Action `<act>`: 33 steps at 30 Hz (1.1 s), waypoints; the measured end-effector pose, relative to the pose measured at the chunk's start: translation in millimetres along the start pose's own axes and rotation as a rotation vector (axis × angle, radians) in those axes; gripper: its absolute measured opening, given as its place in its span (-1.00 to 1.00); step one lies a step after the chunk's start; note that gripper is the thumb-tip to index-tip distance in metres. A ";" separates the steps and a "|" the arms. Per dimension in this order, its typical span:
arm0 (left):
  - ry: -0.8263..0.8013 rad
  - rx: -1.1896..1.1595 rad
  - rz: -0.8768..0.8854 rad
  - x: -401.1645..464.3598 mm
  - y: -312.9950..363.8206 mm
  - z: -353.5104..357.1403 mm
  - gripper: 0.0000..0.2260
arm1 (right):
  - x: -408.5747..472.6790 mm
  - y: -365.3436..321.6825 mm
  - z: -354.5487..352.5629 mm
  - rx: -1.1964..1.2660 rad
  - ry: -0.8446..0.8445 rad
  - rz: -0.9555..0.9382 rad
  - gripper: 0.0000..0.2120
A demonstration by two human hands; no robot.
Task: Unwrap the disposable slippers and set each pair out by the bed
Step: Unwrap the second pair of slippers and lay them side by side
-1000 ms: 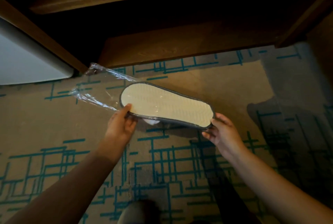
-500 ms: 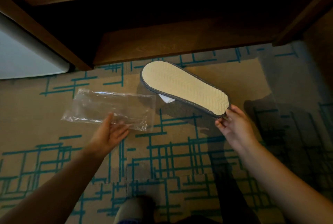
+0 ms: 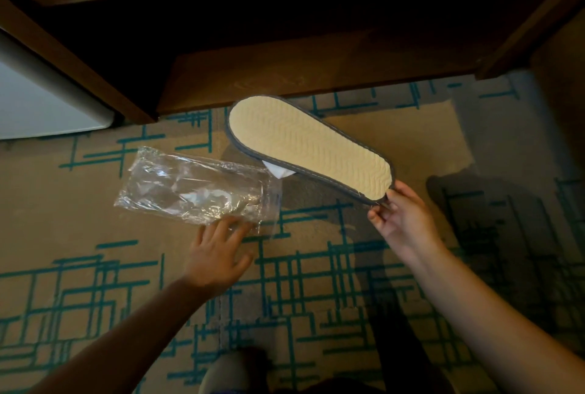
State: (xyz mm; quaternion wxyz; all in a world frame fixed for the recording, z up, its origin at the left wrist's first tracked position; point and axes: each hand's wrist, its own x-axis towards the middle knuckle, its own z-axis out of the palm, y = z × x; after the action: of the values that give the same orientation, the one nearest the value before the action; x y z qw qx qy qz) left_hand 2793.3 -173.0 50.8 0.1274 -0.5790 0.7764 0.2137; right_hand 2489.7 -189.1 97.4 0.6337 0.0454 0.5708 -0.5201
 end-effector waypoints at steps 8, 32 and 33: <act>0.034 0.075 -0.226 30.2 -32.4 -23.6 -0.49 | -5.0 -3.7 -7.1 -0.105 -0.021 -0.001 -0.77; 0.524 -0.051 0.588 31.1 29.9 -61.7 -0.76 | 17.7 -37.5 -45.7 -0.020 -0.052 0.194 -0.61; 0.508 -0.091 0.572 30.9 36.1 -60.5 -0.76 | 18.8 -37.7 -44.8 0.023 -0.026 0.184 -0.62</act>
State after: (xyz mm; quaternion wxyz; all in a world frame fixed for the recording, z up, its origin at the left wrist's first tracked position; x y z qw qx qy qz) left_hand 2752.7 -219.5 96.7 -0.1597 -0.3787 0.9031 0.1244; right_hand 2428.9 -188.5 87.7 0.6858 0.0982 0.5497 -0.4667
